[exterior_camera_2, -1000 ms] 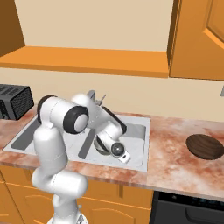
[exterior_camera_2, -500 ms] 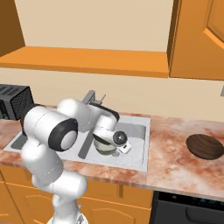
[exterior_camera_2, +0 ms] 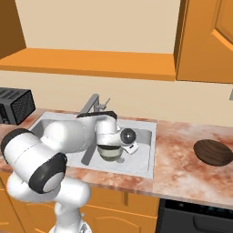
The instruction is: Rinse each bowl for a few seconds and place them down in the sink or on the counter.
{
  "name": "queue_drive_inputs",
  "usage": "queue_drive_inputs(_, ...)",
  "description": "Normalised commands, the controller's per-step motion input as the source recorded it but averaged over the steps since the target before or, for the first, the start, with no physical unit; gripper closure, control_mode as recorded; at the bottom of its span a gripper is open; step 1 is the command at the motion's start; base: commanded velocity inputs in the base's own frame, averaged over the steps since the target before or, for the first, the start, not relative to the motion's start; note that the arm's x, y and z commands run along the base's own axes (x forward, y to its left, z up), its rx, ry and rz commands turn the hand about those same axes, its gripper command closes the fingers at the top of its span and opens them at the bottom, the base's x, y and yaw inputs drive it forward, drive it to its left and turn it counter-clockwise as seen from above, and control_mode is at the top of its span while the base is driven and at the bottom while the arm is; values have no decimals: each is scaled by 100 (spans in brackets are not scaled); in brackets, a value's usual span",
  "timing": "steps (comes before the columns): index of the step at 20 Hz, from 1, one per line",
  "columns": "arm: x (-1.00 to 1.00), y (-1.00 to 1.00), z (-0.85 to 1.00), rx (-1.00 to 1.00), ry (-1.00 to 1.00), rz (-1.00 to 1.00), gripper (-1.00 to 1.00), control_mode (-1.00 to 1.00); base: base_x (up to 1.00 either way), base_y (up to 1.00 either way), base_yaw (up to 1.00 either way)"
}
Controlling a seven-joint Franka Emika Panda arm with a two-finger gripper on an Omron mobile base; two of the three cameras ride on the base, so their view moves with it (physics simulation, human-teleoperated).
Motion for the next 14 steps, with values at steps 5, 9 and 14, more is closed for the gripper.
queue_drive_inputs(5, -64, -23, 54, 5, -4, -7, -100, -100, 0, 0, 0)
queue_drive_inputs(9, -57, -15, 66, 2, -1, -12, -100, -100, 0, 0, 0)
queue_drive_inputs(14, -38, -25, 58, 1, 5, -14, -100, -100, 0, 0, 0)
